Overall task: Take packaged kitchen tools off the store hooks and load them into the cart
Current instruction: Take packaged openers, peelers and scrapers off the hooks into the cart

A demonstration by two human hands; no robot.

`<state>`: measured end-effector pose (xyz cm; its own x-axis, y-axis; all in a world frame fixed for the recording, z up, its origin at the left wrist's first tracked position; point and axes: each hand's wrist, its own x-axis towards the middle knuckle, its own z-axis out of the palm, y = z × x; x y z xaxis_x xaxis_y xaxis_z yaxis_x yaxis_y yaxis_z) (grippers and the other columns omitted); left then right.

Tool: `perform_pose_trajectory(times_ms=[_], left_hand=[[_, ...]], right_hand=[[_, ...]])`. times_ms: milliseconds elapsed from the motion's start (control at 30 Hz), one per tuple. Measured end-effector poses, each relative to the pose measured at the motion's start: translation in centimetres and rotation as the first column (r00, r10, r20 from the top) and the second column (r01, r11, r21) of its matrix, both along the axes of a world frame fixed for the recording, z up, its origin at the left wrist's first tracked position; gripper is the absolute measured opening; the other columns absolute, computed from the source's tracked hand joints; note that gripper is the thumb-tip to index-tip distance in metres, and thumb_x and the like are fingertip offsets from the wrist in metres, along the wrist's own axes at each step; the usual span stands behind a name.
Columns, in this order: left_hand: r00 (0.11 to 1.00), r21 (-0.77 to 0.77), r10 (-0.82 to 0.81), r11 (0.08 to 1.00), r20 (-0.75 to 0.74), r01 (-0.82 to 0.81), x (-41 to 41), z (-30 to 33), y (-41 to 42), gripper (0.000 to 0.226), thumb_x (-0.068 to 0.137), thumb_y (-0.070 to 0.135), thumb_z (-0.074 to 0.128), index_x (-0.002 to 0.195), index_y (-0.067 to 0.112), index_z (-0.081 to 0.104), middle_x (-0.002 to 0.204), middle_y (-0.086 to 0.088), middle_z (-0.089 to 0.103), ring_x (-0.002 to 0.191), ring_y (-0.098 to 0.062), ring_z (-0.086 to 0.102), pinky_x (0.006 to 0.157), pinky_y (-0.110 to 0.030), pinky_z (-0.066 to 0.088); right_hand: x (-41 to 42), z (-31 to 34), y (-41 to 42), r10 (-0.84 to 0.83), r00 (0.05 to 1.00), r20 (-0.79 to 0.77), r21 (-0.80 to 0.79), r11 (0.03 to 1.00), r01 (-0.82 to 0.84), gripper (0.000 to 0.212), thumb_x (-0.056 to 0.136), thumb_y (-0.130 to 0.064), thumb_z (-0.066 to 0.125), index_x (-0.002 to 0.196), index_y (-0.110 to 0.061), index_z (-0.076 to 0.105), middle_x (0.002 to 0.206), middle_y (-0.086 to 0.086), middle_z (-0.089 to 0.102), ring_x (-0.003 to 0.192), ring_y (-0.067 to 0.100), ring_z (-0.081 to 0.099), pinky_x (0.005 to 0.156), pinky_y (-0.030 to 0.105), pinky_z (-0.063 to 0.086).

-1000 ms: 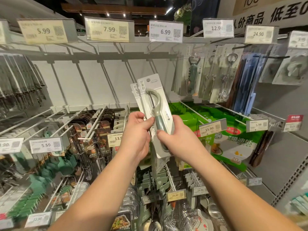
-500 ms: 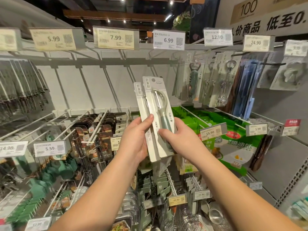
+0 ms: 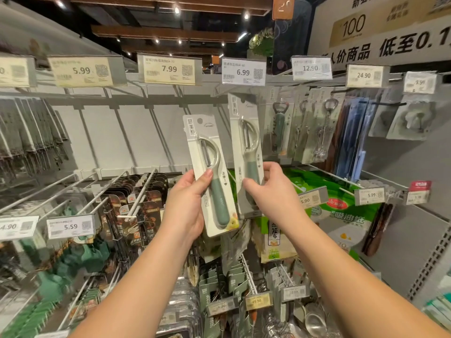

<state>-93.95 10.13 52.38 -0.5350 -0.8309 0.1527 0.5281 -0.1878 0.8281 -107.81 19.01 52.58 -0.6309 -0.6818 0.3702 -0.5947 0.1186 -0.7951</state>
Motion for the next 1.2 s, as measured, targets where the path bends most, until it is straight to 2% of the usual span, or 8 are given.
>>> perform_pose_trajectory(times_ms=[67, 333, 600, 767, 867, 967, 1067, 1200], left_hand=[[1.0, 0.014, -0.007, 1.0, -0.014, 0.007, 0.3, 0.2, 0.0, 0.024, 0.098, 0.006, 0.057, 0.12, 0.007, 0.065, 0.097, -0.009, 0.077, 0.084, -0.019, 0.075, 0.08, -0.038, 0.062], [0.999, 0.026, -0.029, 0.999, -0.023, 0.029, 1.3, 0.2, -0.3, 0.023, 0.099, 0.007, 0.056, 0.12, 0.007, 0.065, 0.095, -0.008, 0.078, 0.083, -0.019, 0.075, 0.071, -0.034, 0.063], [0.999, 0.032, -0.038, 0.999, -0.014, 0.039, 2.1, 0.4, -0.9, 0.023, 0.099, 0.008, 0.056, 0.12, 0.008, 0.065, 0.094, -0.007, 0.078, 0.086, -0.02, 0.075, 0.075, -0.037, 0.063], [0.999, 0.042, -0.035, 0.998, -0.006, 0.035, 2.1, 0.5, -1.3, 0.023, 0.098, 0.009, 0.057, 0.12, 0.008, 0.065, 0.094, -0.006, 0.078, 0.085, -0.02, 0.075, 0.068, -0.034, 0.063], [0.999, 0.044, -0.032, 0.999, -0.005, 0.032, 1.9, 0.5, -1.6, 0.024, 0.098, 0.009, 0.057, 0.121, 0.007, 0.065, 0.093, -0.006, 0.078, 0.085, -0.02, 0.075, 0.07, -0.034, 0.063], [0.999, 0.039, -0.033, 0.999, 0.003, 0.033, 1.7, 0.5, -2.0, 0.022, 0.098, 0.009, 0.057, 0.119, 0.009, 0.066, 0.095, -0.007, 0.078, 0.087, -0.02, 0.075, 0.073, -0.036, 0.063], [1.0, 0.047, -0.025, 0.999, 0.0, 0.025, 1.5, 0.8, -2.6, 0.02, 0.099, 0.008, 0.057, 0.116, 0.01, 0.066, 0.093, -0.005, 0.078, 0.086, -0.019, 0.075, 0.071, -0.034, 0.062], [1.0, 0.055, -0.004, 0.998, -0.005, 0.004, 1.2, 1.3, -3.5, 0.019, 0.098, 0.008, 0.058, 0.115, 0.009, 0.066, 0.086, -0.003, 0.077, 0.078, -0.017, 0.075, 0.069, -0.033, 0.063]], right_hand=[[-0.2, 0.3, -0.5, -0.019, 0.999, -0.032, -0.029, 0.999, 0.018, 0.047, 0.089, -0.037, 0.065, 0.128, -0.025, 0.042, 0.094, -0.011, 0.067, 0.078, 0.004, 0.065, 0.059, 0.026, 0.049], [-0.7, 1.1, -2.3, -0.056, 0.994, -0.091, -0.082, 0.995, 0.049, 0.058, 0.091, -0.038, 0.064, 0.139, -0.018, 0.039, 0.096, -0.014, 0.064, 0.082, 0.004, 0.064, 0.061, 0.023, 0.048], [-1.1, 1.0, -3.6, -0.09, 0.988, -0.122, -0.098, 0.992, 0.078, 0.064, 0.09, -0.041, 0.066, 0.143, -0.015, 0.04, 0.115, -0.006, 0.064, 0.097, 0.012, 0.063, 0.075, 0.026, 0.047], [-1.2, 1.2, -4.1, -0.099, 0.984, -0.15, -0.122, 0.989, 0.081, 0.053, 0.089, -0.041, 0.066, 0.133, -0.018, 0.048, 0.114, -0.005, 0.063, 0.093, 0.012, 0.062, 0.074, 0.029, 0.051], [-1.5, 0.9, -4.7, -0.088, 0.983, -0.16, -0.108, 0.992, 0.071, 0.05, 0.09, -0.037, 0.066, 0.132, -0.016, 0.048, 0.11, -0.004, 0.062, 0.086, 0.01, 0.058, 0.066, 0.023, 0.044], [-2.1, 1.1, -5.8, -0.093, 0.977, -0.19, -0.091, 0.993, 0.077, 0.055, 0.092, -0.035, 0.064, 0.139, -0.011, 0.046, 0.123, 0.002, 0.06, 0.093, 0.011, 0.054, 0.067, 0.016, 0.039], [-2.9, 1.5, -8.3, -0.101, 0.978, -0.185, -0.046, 0.995, 0.094, 0.059, 0.092, -0.037, 0.062, 0.141, -0.008, 0.045, 0.131, 0.007, 0.056, 0.099, 0.014, 0.052, 0.077, 0.026, 0.039], [-4.5, 1.6, -12.8, -0.113, 0.985, -0.133, 0.032, 0.992, 0.119, 0.047, 0.089, -0.037, 0.064, 0.124, -0.008, 0.053, 0.114, 0.009, 0.061, 0.092, 0.021, 0.061, 0.07, 0.034, 0.05]])
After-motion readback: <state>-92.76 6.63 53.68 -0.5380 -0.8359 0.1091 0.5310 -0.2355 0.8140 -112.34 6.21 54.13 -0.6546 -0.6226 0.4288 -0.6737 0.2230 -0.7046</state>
